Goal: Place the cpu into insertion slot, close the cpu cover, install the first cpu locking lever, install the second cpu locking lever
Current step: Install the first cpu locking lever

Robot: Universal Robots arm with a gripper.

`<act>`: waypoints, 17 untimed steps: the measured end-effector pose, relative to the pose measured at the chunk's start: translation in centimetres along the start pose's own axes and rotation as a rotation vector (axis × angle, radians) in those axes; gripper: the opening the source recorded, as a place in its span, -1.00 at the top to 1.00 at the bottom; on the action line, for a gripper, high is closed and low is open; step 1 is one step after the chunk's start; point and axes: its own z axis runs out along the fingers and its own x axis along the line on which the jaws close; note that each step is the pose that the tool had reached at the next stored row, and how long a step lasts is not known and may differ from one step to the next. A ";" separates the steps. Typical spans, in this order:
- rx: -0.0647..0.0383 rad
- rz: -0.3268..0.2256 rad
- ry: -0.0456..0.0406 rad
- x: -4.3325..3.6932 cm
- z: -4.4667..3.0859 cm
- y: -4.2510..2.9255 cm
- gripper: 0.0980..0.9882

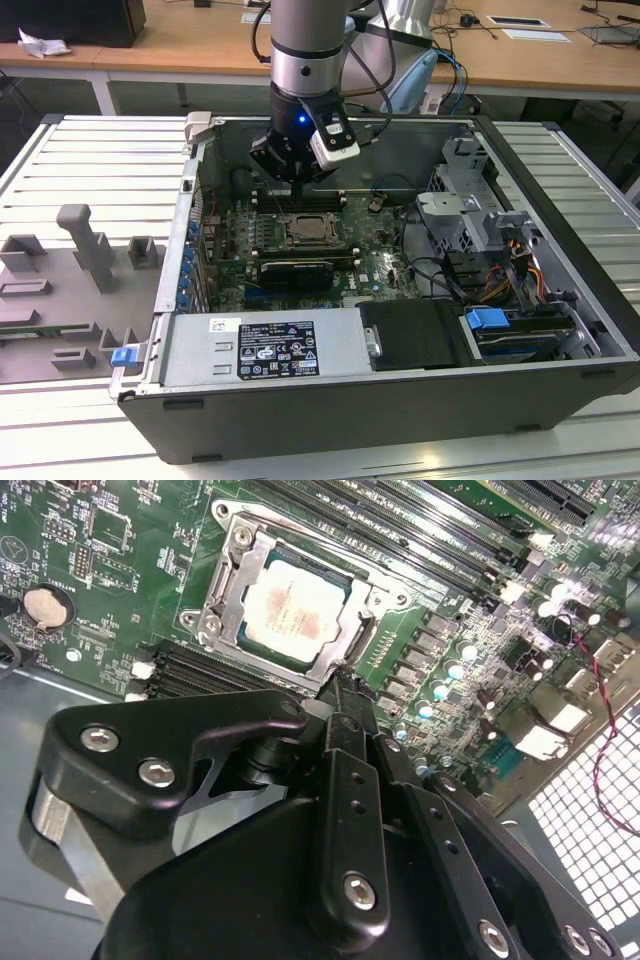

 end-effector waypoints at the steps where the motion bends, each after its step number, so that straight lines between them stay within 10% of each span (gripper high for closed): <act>1: 0.000 -0.001 0.0001 0.01 0.00 0.00 0.98; 17: -0.001 -0.008 -0.0079 1.21 0.02 -0.12 0.98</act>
